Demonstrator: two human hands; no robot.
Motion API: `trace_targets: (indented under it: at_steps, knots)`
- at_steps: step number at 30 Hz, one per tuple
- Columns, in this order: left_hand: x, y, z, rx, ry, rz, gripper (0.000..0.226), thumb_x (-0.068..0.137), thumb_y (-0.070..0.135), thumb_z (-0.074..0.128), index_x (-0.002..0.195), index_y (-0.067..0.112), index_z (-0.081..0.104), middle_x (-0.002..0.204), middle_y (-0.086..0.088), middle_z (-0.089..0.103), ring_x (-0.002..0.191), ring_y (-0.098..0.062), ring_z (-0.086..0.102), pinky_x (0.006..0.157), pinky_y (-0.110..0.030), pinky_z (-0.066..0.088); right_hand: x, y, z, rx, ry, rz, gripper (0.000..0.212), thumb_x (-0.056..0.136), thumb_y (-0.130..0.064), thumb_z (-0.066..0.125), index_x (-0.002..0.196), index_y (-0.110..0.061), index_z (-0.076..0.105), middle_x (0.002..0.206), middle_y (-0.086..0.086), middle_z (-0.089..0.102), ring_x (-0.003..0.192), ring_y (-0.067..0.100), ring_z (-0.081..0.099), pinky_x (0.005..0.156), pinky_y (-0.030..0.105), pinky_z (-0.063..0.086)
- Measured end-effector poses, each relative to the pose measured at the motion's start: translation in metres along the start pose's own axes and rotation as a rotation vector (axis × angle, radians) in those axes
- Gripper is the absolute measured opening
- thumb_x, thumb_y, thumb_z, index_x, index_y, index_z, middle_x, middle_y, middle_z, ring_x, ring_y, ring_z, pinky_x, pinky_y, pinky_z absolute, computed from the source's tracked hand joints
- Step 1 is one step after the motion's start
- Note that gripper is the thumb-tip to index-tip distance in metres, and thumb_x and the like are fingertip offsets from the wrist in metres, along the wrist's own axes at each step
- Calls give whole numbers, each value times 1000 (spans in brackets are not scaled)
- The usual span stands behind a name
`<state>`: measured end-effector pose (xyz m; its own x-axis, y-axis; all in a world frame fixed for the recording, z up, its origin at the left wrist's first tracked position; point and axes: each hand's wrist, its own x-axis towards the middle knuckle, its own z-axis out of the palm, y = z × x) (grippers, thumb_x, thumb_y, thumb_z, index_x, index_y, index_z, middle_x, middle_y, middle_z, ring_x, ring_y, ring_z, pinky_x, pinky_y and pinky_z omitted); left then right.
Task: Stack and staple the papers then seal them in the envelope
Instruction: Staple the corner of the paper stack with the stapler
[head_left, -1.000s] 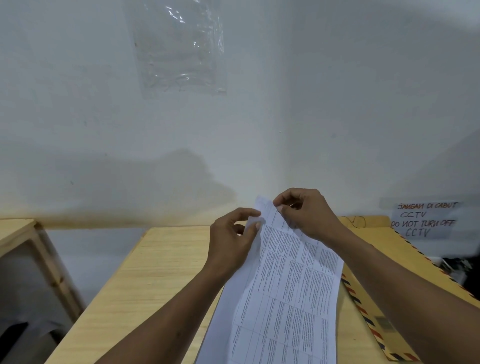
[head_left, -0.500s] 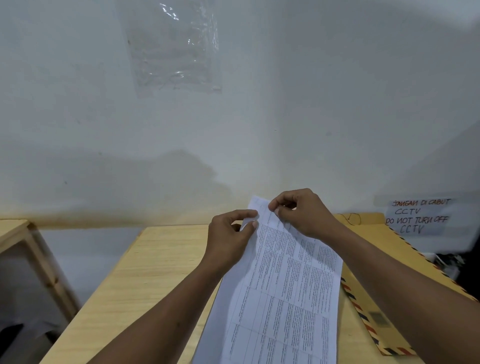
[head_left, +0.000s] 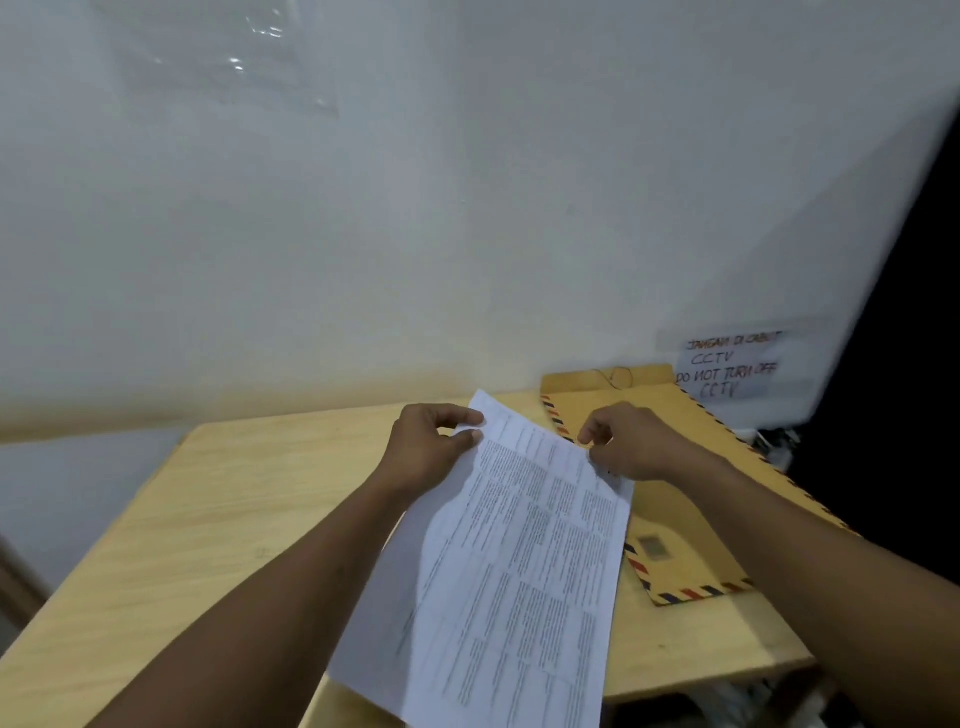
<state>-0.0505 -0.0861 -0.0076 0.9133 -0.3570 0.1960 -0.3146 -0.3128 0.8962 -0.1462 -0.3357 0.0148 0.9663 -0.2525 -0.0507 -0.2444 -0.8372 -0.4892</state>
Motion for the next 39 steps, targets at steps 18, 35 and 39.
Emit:
trace_targets:
  at_steps: [18,35,39]
  knots:
    - [2,-4,14,86,-19,10,17,86,16,75,96,27,81,108,13,76,94,-12,72,98,-36,55,-1,59,13,-340,115,285,21,87,-11,63,106,-8,55,111,17,61,97,33,56,70,34,44]
    - [-11,13,-7,-142,59,13,18,86,10,74,92,26,80,106,15,77,79,-20,73,79,-36,57,14,-56,-34,1230,84,79,9,98,-4,58,93,-2,64,97,16,69,83,27,67,81,41,59]
    - [-18,15,-13,-170,85,25,19,87,11,74,89,29,80,105,16,77,74,-19,65,70,-33,51,21,-86,-18,1177,87,-41,9,100,-9,56,100,-12,64,106,9,72,95,25,65,82,36,53]
